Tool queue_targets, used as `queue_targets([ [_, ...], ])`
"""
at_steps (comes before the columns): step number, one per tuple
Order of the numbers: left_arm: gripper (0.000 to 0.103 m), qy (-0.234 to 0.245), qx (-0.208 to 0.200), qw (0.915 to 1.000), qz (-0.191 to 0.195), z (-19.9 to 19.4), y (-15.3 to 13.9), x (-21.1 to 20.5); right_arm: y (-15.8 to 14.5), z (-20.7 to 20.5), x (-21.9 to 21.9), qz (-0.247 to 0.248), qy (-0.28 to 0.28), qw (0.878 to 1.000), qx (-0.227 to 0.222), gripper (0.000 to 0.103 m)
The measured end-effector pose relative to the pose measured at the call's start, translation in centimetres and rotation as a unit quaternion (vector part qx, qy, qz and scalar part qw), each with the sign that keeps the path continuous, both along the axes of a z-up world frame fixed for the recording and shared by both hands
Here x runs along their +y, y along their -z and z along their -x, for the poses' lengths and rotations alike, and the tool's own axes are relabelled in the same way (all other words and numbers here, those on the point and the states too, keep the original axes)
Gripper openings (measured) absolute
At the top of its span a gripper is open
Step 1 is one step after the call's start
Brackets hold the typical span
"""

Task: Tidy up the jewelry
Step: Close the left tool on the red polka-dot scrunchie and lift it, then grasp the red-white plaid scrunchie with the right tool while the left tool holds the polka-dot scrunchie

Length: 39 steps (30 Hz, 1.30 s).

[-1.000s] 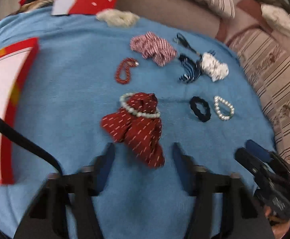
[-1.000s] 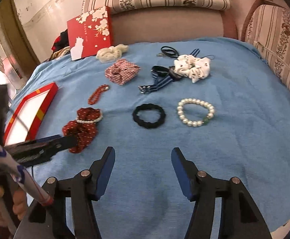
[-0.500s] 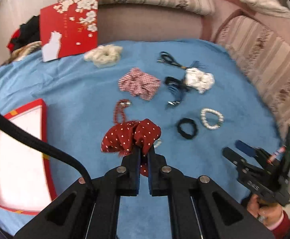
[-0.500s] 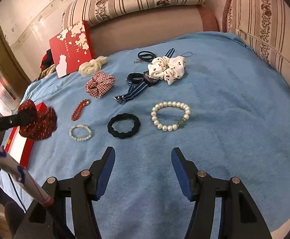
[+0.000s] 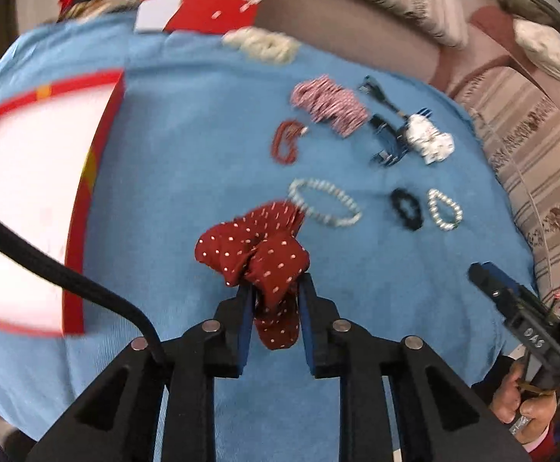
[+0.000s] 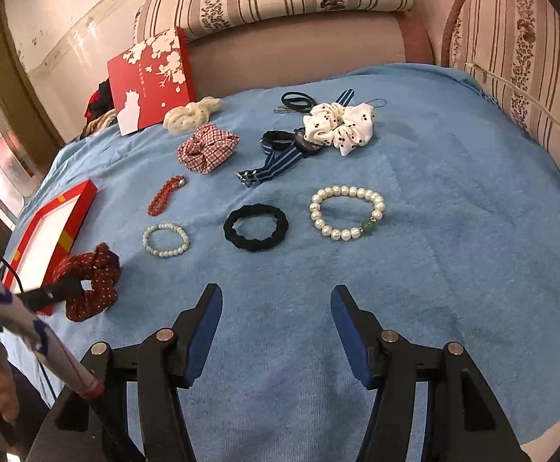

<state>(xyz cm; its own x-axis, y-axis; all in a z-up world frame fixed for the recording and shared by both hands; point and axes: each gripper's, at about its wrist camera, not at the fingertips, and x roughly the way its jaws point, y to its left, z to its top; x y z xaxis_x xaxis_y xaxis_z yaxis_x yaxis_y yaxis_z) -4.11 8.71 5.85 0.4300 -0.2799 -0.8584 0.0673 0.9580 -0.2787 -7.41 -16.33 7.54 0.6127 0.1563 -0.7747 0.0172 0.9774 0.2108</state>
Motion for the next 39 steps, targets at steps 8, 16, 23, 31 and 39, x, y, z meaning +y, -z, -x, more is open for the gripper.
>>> queue_targets([
  [8, 0.052, -0.032, -0.025, 0.9986, 0.034, 2.6, -0.6, 2.6, 0.5, -0.1, 0.2, -0.003, -0.001, 1.0, 0.009, 0.063],
  [16, 0.061, -0.021, -0.055, 0.998, -0.023, 2.7, -0.9, 2.8, 0.9, -1.4, 1.7, -0.006, -0.025, 0.999, 0.018, 0.063],
  [23, 0.061, 0.003, -0.039, 0.9992, 0.006, 1.4, 0.9, 2.0, -1.6, -6.6, 4.1, -0.007, -0.063, 0.998, -0.009, 0.063],
  [31, 0.055, 0.018, -0.026, 0.9995, 0.005, 0.0, 1.7, 1.1, -1.4, -16.2, 6.5, -0.01, -0.079, 0.997, 0.002, 0.063],
  [39, 0.055, 0.023, -0.002, 0.9996, 0.02, -1.3, 2.8, 0.7, 2.3, -23.3, 7.9, -0.011, -0.064, 0.996, 0.058, 0.063],
])
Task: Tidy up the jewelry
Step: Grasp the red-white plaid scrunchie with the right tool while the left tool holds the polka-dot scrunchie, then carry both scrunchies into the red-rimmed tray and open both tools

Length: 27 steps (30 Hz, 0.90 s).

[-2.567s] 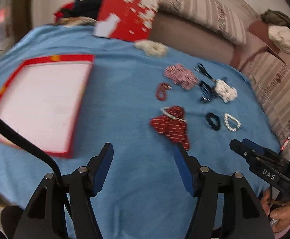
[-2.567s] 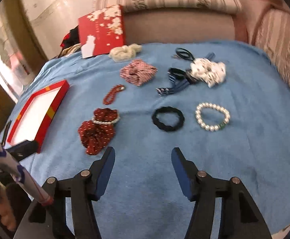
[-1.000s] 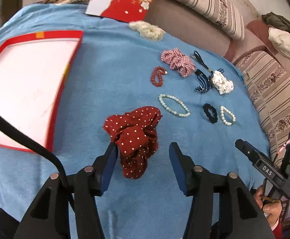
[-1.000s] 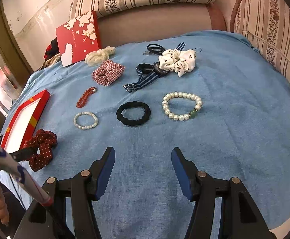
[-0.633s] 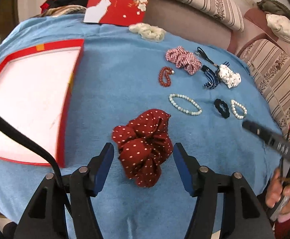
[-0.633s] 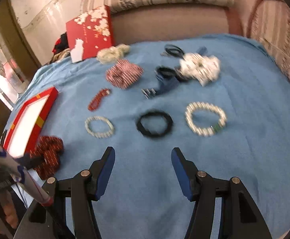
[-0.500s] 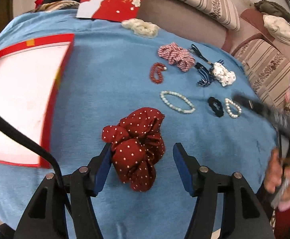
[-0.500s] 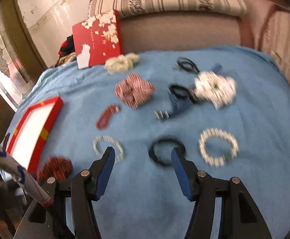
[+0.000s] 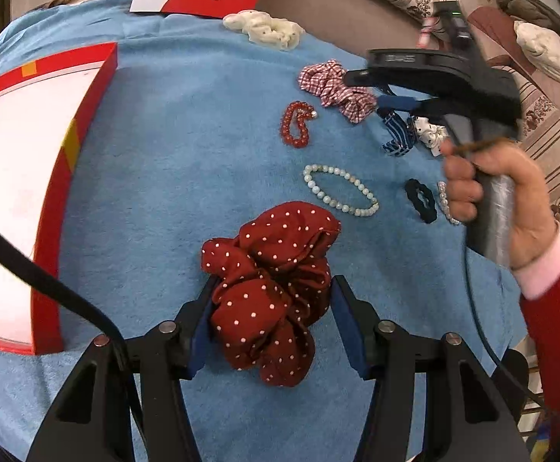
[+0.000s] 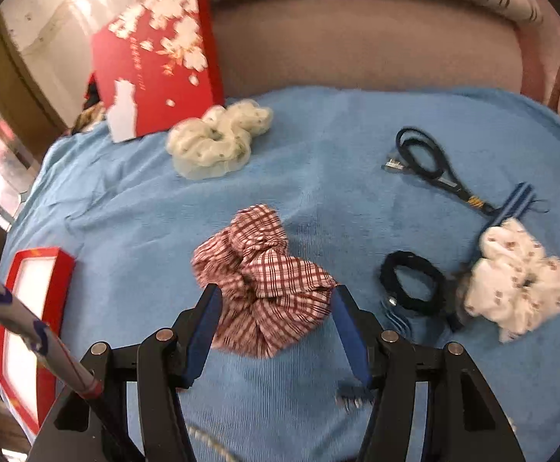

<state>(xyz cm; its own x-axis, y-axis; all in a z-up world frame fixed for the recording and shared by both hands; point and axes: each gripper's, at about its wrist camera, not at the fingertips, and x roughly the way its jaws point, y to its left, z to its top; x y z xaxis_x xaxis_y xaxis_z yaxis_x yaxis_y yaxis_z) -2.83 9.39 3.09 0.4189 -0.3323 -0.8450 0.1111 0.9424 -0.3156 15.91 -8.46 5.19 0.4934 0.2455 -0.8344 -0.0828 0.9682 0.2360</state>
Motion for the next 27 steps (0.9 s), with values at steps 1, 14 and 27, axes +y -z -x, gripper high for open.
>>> queue_targets([
  [1, 0.055, 0.002, -0.001, 1.0, 0.001, -0.1, 0.0, -0.2, 0.3, -0.4, 0.2, 0.002, 0.0, 1.0, 0.006, 0.063],
  [14, 0.008, -0.008, -0.065, 0.9973, 0.031, 2.2, -5.3, 1.8, -3.9, 1.9, 1.8, -0.016, -0.028, 0.999, -0.016, 0.01],
  [27, 0.008, -0.17, -0.08, 0.9816, -0.035, 1.5, -8.7, 18.4, -8.8, 7.0, 13.8, -0.072, -0.141, 0.987, -0.031, 0.01],
])
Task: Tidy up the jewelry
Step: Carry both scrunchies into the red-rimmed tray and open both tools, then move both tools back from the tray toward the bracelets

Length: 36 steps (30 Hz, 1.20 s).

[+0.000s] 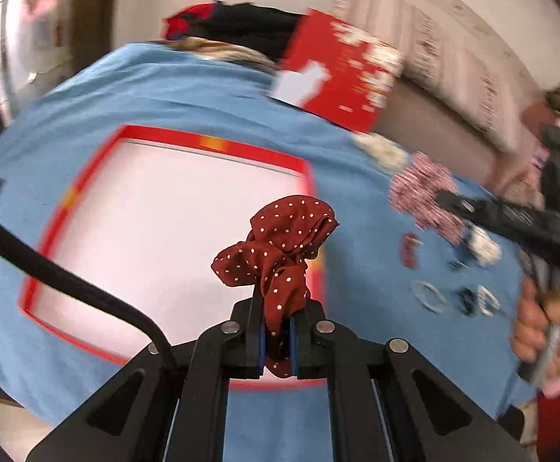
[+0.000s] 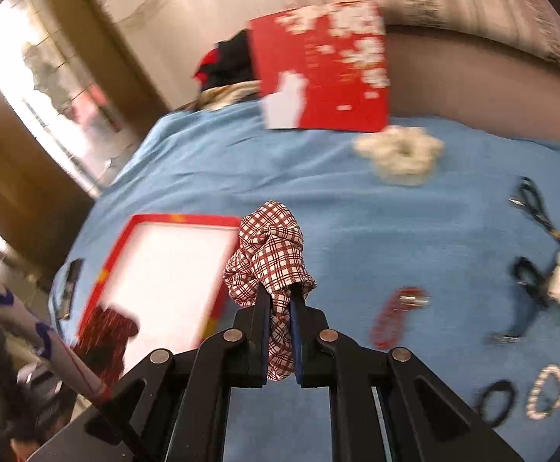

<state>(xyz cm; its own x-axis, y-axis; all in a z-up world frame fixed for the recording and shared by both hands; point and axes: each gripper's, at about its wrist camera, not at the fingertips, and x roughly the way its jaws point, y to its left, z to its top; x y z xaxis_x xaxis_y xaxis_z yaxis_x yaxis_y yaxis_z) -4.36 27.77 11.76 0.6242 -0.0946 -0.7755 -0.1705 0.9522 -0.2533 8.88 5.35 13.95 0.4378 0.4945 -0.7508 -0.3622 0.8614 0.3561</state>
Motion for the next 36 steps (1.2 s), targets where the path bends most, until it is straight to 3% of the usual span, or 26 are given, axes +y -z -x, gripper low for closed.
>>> queue_targets([
  [9, 0.008, -0.086, 0.039, 0.9948, -0.038, -6.8, 2.5, 11.1, 2.8, -1.9, 9.8, -0.002, -0.037, 0.999, 0.02, 0.01],
  [16, 0.01, -0.11, 0.069, 0.991, -0.034, -10.4, 5.0, 15.0, 6.4, -5.0, 13.1, 0.008, -0.026, 0.998, 0.051, 0.01],
  [19, 0.014, -0.11, 0.068, 0.9909, -0.037, -11.2, 5.1, 15.2, 7.5, -5.9, 13.6, 0.016, -0.027, 0.998, 0.057, 0.013],
  [21, 0.026, -0.109, 0.066, 0.9913, -0.036, -11.2, 5.1, 15.2, 7.7, -6.0, 13.8, 0.021, -0.03, 0.998, 0.055, 0.016],
  [24, 0.039, -0.111, 0.063, 0.9913, -0.034, -10.9, 4.9, 15.1, 7.2, -5.5, 13.7, 0.045, -0.032, 0.998, 0.034, 0.038],
  [31, 0.044, -0.123, 0.051, 0.9905, -0.033, -8.1, 3.0, 13.9, 3.9, -3.6, 11.1, 0.053, -0.028, 0.998, -0.003, 0.041],
  [34, 0.045, -0.117, 0.035, 0.9915, -0.044, -5.7, 1.2, 12.2, 2.1, -1.4, 8.2, 0.051, -0.021, 0.998, -0.022, 0.046],
  [36, 0.051, -0.109, 0.02, 0.9924, -0.055, -3.7, -0.2, 10.2, 1.1, 0.7, 5.4, 0.054, -0.009, 0.998, -0.037, 0.048],
])
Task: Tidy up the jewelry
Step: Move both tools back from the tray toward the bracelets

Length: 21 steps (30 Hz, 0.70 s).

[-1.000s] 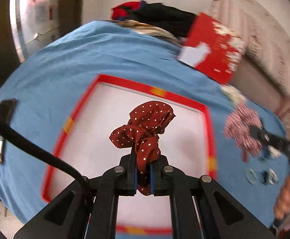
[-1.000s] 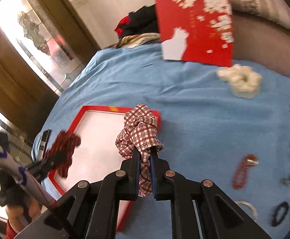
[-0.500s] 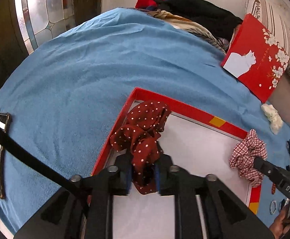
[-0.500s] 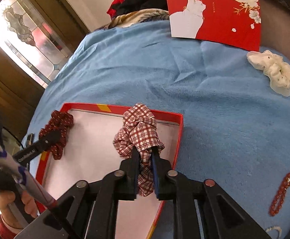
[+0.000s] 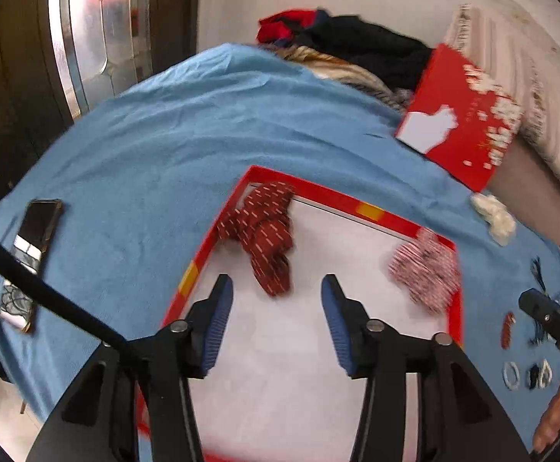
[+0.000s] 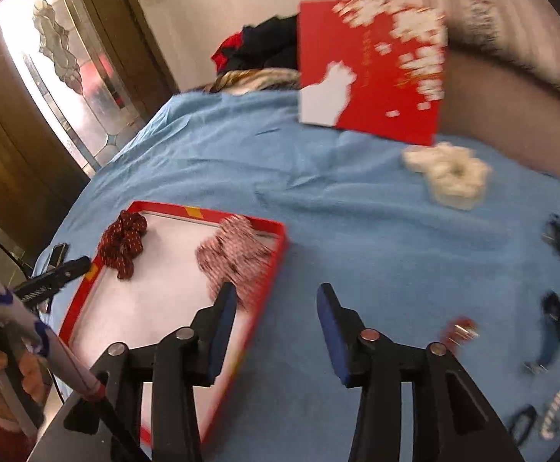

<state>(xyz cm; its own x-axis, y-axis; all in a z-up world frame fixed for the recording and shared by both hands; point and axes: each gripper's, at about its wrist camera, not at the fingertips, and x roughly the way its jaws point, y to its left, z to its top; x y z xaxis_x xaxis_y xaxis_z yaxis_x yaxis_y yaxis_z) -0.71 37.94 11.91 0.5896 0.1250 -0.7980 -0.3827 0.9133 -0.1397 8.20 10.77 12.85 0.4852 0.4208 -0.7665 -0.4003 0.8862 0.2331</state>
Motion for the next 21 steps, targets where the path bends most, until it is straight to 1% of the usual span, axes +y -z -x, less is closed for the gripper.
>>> queue_targets([
  [2, 0.054, 0.011, -0.013, 0.9999, -0.004, 1.6, -1.0, -1.8, -0.5, 1.6, -2.4, 0.002, 0.013, 1.0, -0.008, 0.05],
  [3, 0.055, 0.019, -0.018, 0.9996, -0.003, 2.3, -1.3, -2.9, -0.5, 2.7, -4.4, 0.003, 0.027, 1.0, -0.011, 0.051],
  [5, 0.055, 0.039, -0.028, 0.9988, 0.003, 3.8, -2.0, -5.5, -0.6, 4.2, -7.1, 0.004, 0.049, 0.999, -0.012, 0.052],
  [9, 0.056, 0.077, -0.037, 0.9963, 0.015, 5.5, -2.5, -10.9, 0.0, 7.6, -14.1, 0.014, 0.103, 0.995, -0.008, 0.054],
  [10, 0.056, 0.09, -0.036, 0.9951, 0.019, 5.8, -2.5, -12.5, 0.2, 8.1, -15.3, 0.018, 0.112, 0.993, -0.008, 0.055],
  [12, 0.056, 0.109, -0.034, 0.9932, 0.026, 6.0, -2.2, -14.9, 0.6, 10.1, -18.9, 0.044, 0.143, 0.989, -0.018, 0.055],
  [15, 0.056, 0.144, -0.02, 0.9889, 0.031, 6.0, -1.4, -19.0, 0.9, 12.3, -23.5, 0.072, 0.178, 0.981, -0.027, 0.056],
  [18, 0.056, 0.173, -0.005, 0.9846, 0.025, 5.9, -0.6, -22.5, 1.4, 13.8, -27.3, 0.08, 0.208, 0.974, -0.025, 0.057],
  [21, 0.056, 0.198, 0.008, 0.9801, 0.019, 5.7, 0.3, -25.4, 2.4, 14.7, -30.7, 0.075, 0.234, 0.969, -0.013, 0.057],
])
